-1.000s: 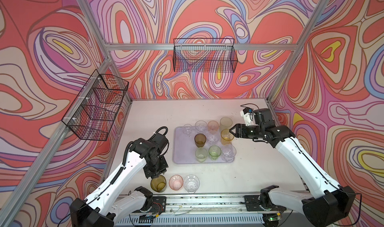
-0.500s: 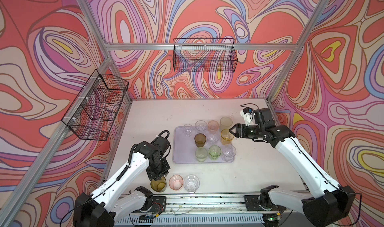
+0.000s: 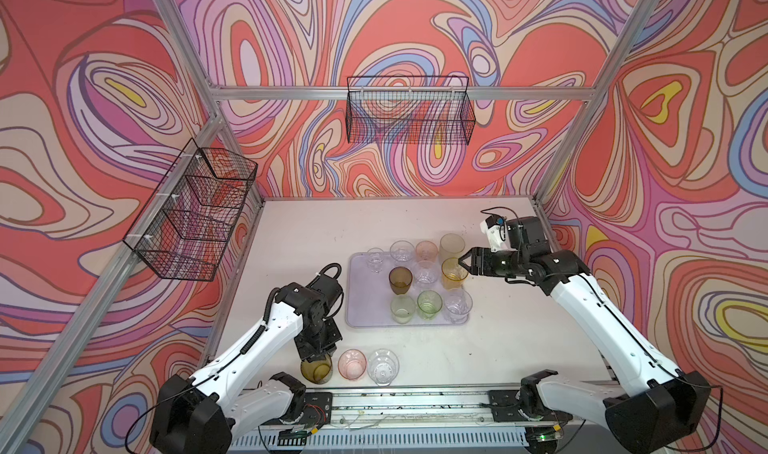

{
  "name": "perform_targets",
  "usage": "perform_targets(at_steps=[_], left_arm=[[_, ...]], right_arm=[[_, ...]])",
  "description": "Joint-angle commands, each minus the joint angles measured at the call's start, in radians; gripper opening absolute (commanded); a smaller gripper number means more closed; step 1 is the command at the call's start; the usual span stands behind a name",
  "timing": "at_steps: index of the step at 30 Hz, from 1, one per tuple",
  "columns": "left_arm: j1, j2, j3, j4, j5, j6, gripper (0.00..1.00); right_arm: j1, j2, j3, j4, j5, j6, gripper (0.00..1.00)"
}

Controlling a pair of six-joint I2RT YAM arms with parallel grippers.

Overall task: Place the glasses into the tray
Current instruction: 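Lower the open left gripper around the tall olive textured cup, then close the left gripper on the olive cup and lift it toward the tray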

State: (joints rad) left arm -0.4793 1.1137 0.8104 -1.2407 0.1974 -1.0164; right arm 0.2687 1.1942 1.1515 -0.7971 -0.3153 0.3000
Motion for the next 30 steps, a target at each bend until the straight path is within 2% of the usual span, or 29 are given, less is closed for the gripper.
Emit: perform_targets(at_steps=[1, 16, 26, 30], left_arm=[[-0.006, 0.017, 0.002, -0.039, -0.038, 0.023, 0.15], [-0.006, 0.054, 0.078, -0.101, -0.108, 0.099, 0.01], [-0.007, 0.161, 0.226, -0.139, -0.146, 0.273, 0.00], [-0.005, 0.230, 0.314, -0.193, -0.194, 0.353, 0.00]], right_arm=[[-0.003, 0.003, -0.009, 0.007, 0.007, -0.010, 0.71], [-0.003, 0.005, -0.007, 0.006, 0.005, -0.009, 0.71], [-0.003, 0.007, -0.003, 0.001, 0.010, -0.010, 0.70], [-0.003, 0.007, 0.001, -0.005, 0.010, -0.009, 0.71]])
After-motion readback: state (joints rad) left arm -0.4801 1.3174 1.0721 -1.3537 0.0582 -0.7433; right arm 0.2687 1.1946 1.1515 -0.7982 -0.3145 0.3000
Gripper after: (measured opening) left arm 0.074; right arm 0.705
